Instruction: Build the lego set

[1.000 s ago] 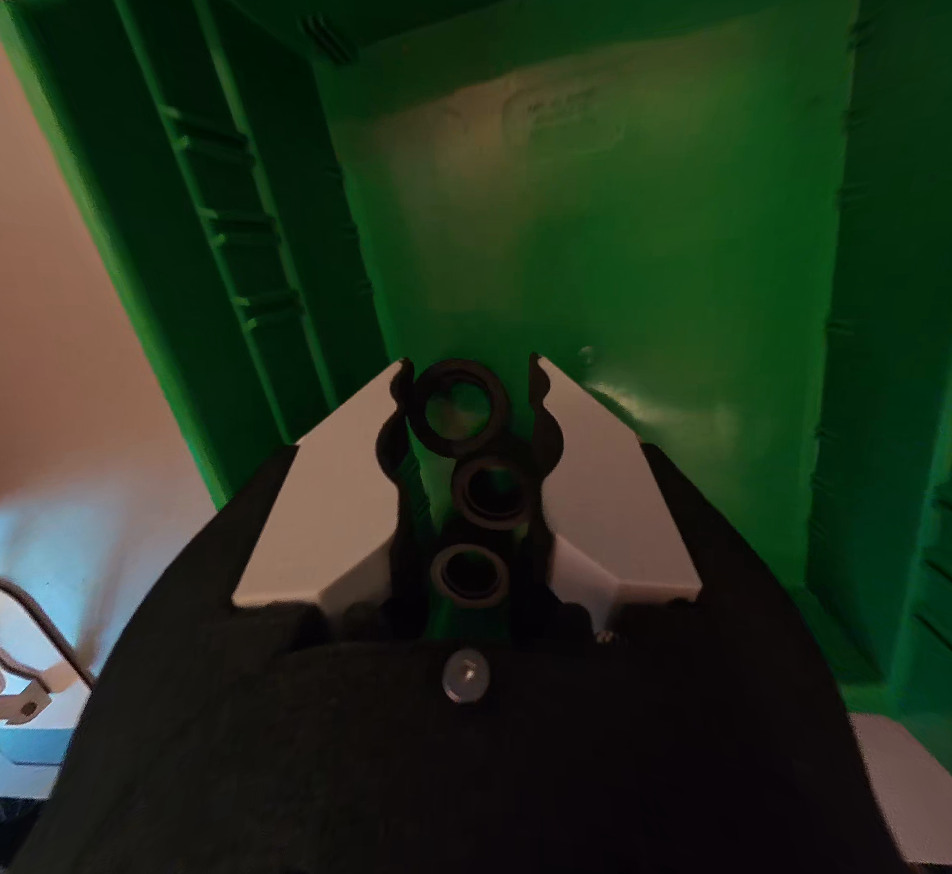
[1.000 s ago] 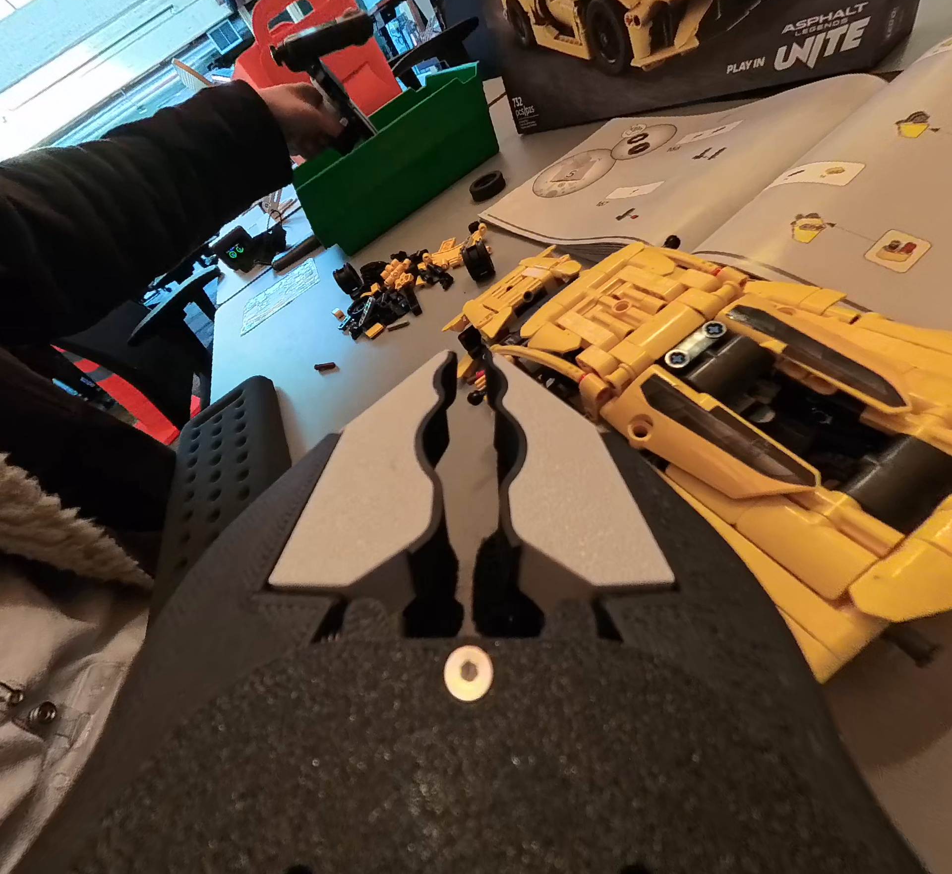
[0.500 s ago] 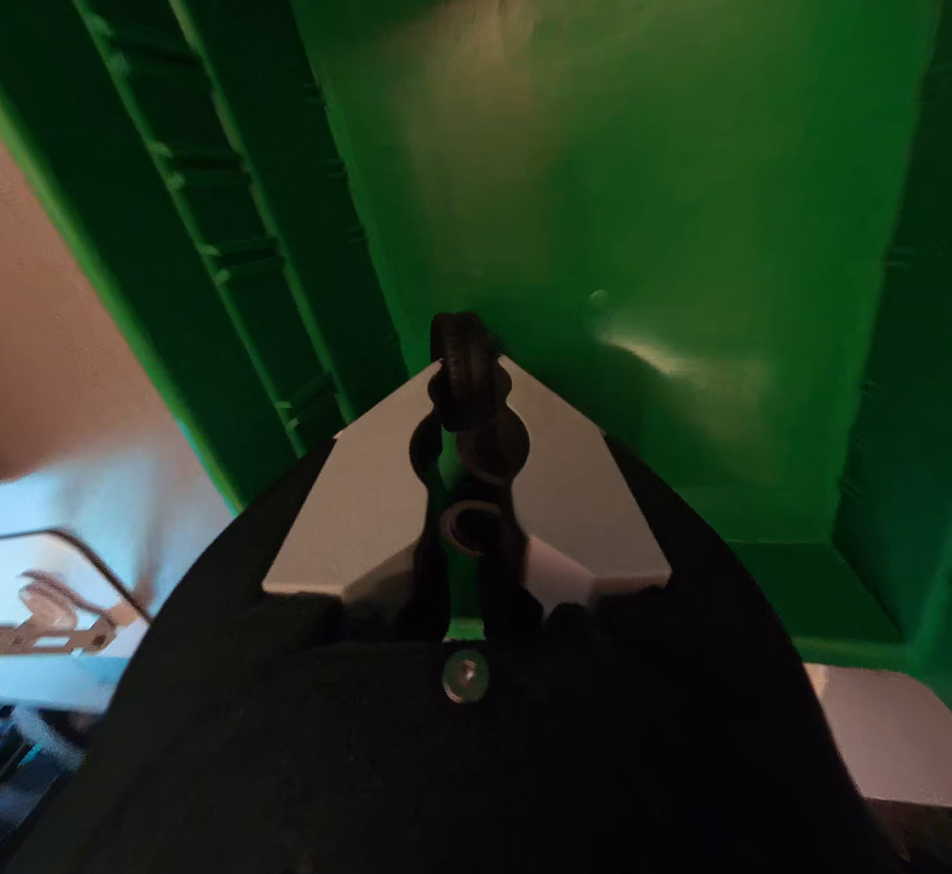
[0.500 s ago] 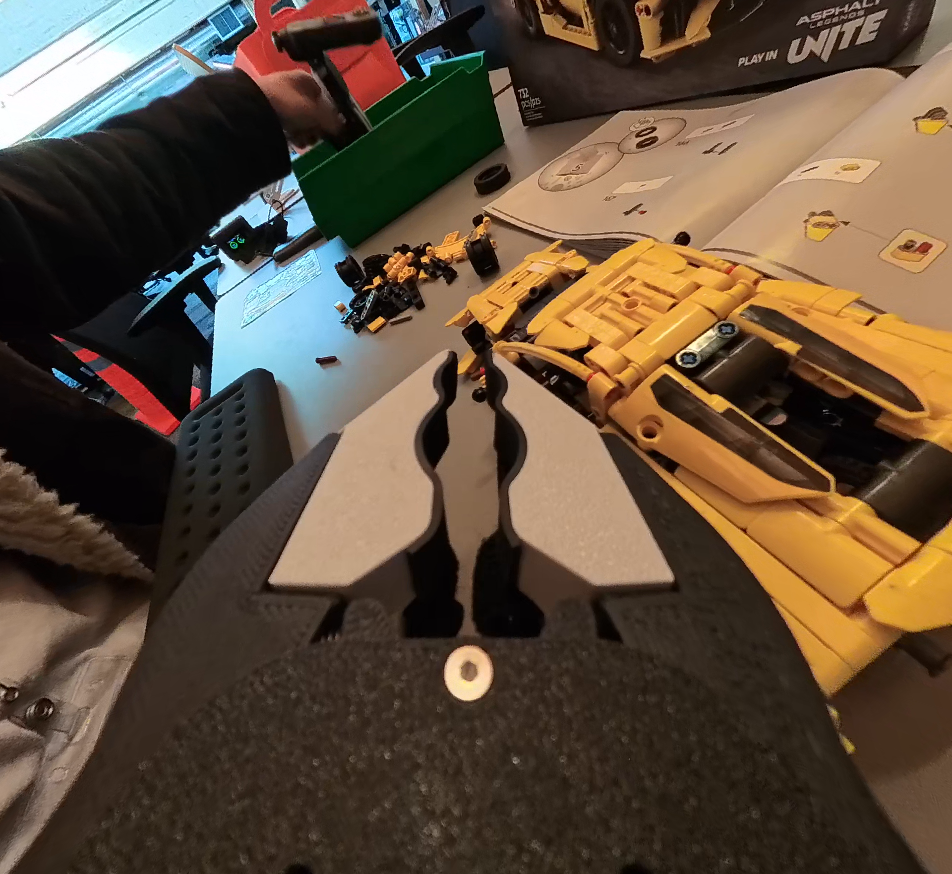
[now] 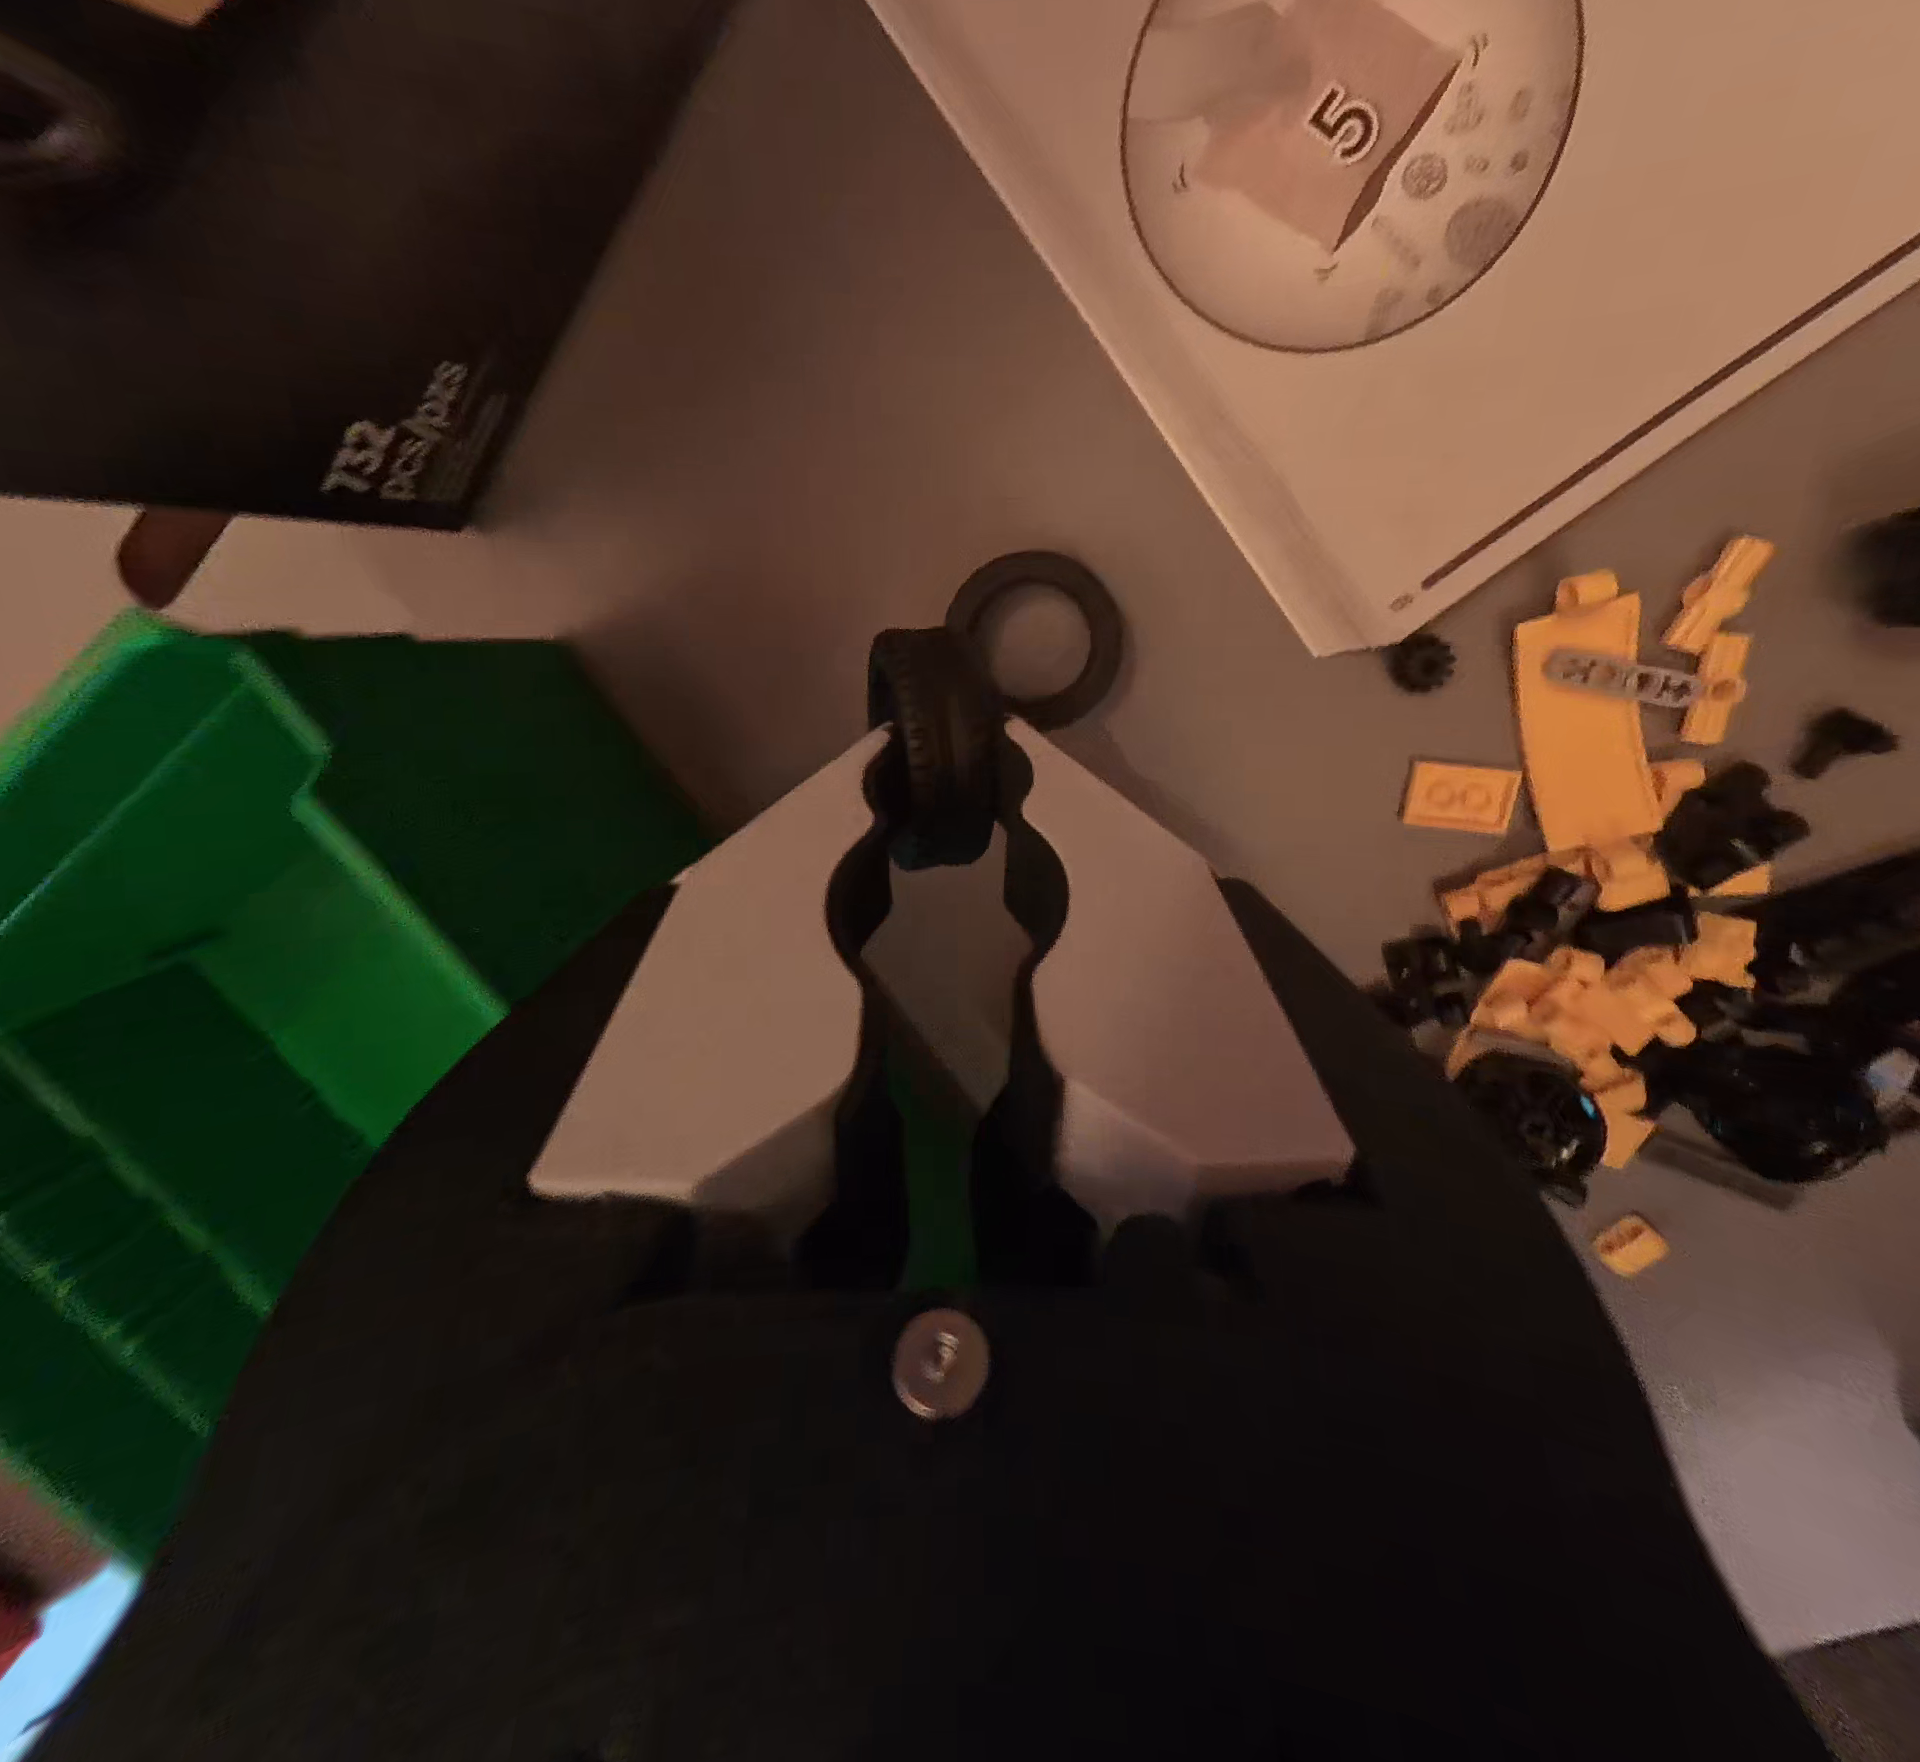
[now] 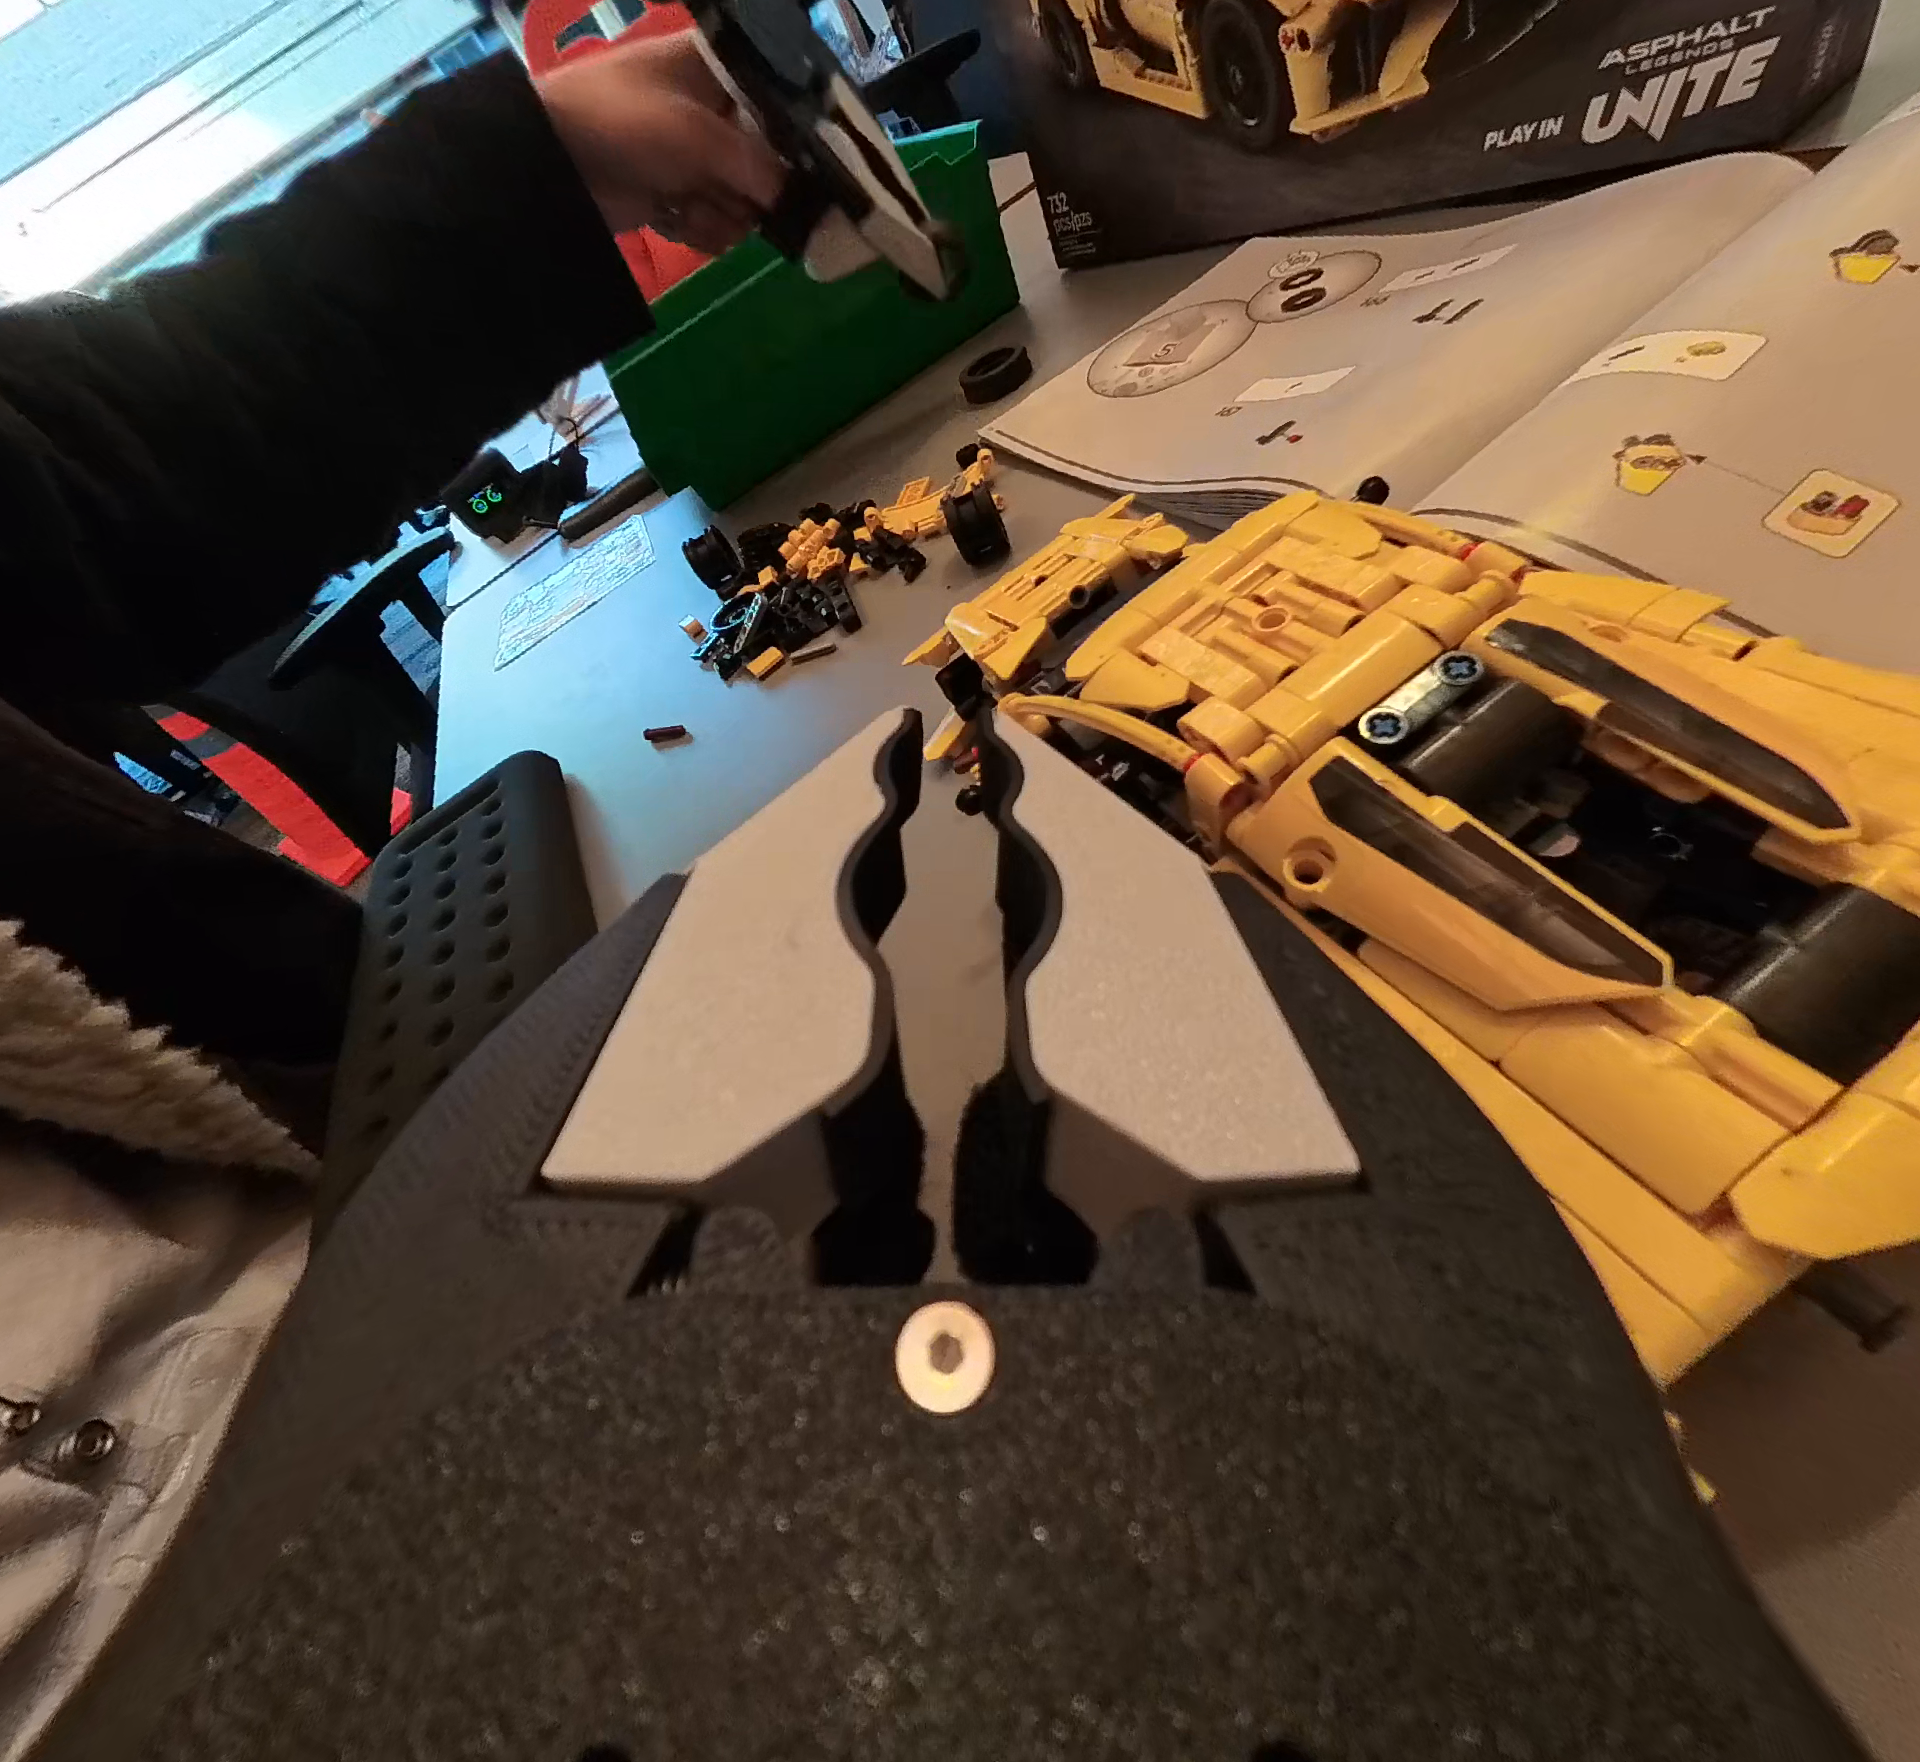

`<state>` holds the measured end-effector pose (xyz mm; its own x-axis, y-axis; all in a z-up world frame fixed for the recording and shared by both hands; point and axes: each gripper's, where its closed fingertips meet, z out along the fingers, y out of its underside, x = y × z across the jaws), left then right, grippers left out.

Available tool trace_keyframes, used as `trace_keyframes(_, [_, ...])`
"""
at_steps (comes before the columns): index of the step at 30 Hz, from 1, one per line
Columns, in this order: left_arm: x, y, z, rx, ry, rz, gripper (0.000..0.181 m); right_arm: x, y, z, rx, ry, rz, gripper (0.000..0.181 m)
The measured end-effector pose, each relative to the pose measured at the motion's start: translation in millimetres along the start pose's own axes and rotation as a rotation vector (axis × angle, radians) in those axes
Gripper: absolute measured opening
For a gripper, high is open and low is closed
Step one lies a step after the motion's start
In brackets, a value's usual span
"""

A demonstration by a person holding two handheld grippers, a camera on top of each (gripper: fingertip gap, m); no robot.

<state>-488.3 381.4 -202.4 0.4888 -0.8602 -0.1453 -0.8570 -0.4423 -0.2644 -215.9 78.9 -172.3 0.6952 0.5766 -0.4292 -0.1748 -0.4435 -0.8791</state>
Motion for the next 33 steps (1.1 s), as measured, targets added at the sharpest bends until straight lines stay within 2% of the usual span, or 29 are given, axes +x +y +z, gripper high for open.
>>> trace_keyframes(4, [7, -1, 21, -0.030, 0.023, -0.016, 0.014, 0, -1, -1, 0.007, -0.005, 0.006, 0.009])
trace_keyframes(8, [12, -4, 30, -0.024, 0.022, -0.005, 0.015, -1, -1, -1, 0.008, -0.007, 0.008, 0.009])
trace_keyframes(11, [16, -7, 33, -0.017, 0.048, -0.020, 0.024, -1, -1, -1, 0.005, -0.013, 0.011, 0.009])
trace_keyframes(19, [27, -8, 23, 0.022, 0.139, -0.045, 0.033, -1, -2, -1, 0.013, -0.020, 0.026, 0.009])
trace_keyframes(33, [32, 6, 23, -0.012, 0.101, 0.028, 0.038, -2, -1, -1, 0.009, -0.027, 0.025, 0.009])
